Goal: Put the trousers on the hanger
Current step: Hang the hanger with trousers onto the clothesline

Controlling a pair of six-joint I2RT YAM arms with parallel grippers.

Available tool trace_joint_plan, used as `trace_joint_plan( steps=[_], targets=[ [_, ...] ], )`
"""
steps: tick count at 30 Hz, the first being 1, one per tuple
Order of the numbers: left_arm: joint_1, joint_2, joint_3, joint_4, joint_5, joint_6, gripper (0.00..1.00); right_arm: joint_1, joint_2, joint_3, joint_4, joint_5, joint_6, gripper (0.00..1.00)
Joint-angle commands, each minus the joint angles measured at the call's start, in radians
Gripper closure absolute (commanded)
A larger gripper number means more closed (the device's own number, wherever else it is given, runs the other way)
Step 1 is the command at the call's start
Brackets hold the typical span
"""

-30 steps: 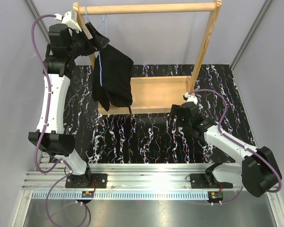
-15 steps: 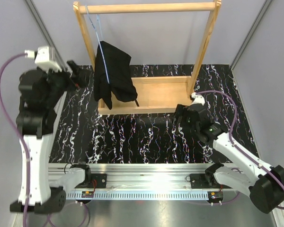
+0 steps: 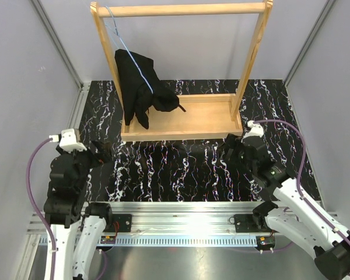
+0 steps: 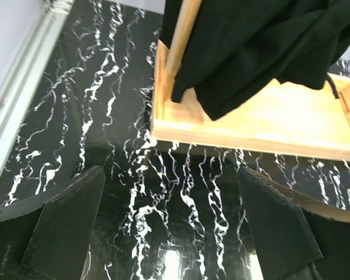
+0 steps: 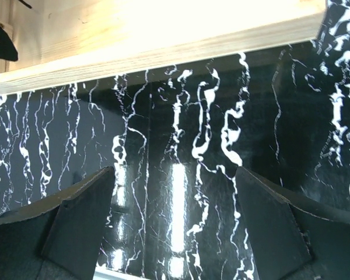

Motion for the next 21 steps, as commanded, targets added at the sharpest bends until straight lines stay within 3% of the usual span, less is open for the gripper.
trace_joint_plan(
  steps=[1, 21],
  targets=[
    [0.001, -0.066, -0.055, 0.095, -0.059, -0.008, 0.01, -0.005, -0.05, -0.012, -0.031, 0.041, 0.021, 0.08],
    [0.001, -0.144, -0.105, 0.101, -0.049, -0.014, 0.01, -0.005, -0.078, -0.02, -0.064, 0.081, 0.03, 0.08]
  ],
)
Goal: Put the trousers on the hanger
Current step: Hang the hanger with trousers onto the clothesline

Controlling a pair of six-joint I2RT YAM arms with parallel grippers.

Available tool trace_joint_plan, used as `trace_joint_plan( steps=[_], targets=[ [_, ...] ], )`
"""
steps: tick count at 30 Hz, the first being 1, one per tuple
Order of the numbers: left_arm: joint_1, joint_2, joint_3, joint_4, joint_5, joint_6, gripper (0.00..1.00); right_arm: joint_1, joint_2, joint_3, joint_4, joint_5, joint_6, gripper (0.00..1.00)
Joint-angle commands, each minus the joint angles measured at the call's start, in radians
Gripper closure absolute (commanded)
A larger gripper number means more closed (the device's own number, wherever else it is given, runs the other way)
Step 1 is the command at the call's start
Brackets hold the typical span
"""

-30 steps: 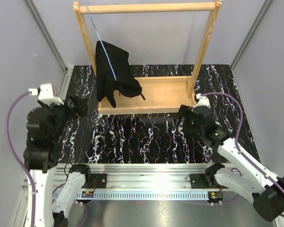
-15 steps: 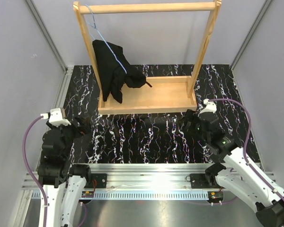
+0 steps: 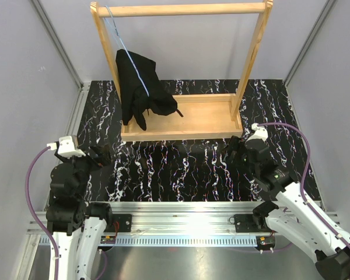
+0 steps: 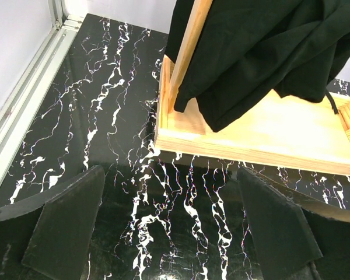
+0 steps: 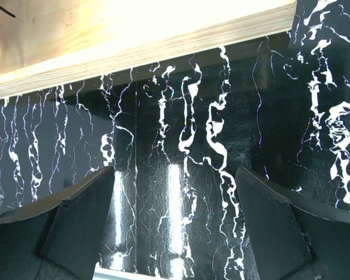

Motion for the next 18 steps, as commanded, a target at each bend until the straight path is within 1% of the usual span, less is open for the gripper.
trace_joint_plan(
  steps=[1, 18],
  targets=[
    [0.001, -0.005, -0.007, 0.044, -0.014, -0.006, 0.01, -0.005, -0.001, -0.004, 0.014, 0.027, 0.007, 0.08],
    [0.001, 0.018, -0.001, 0.037, -0.009, -0.007, 0.01, -0.005, 0.016, -0.006, 0.029, 0.027, 0.002, 0.08]
  ],
)
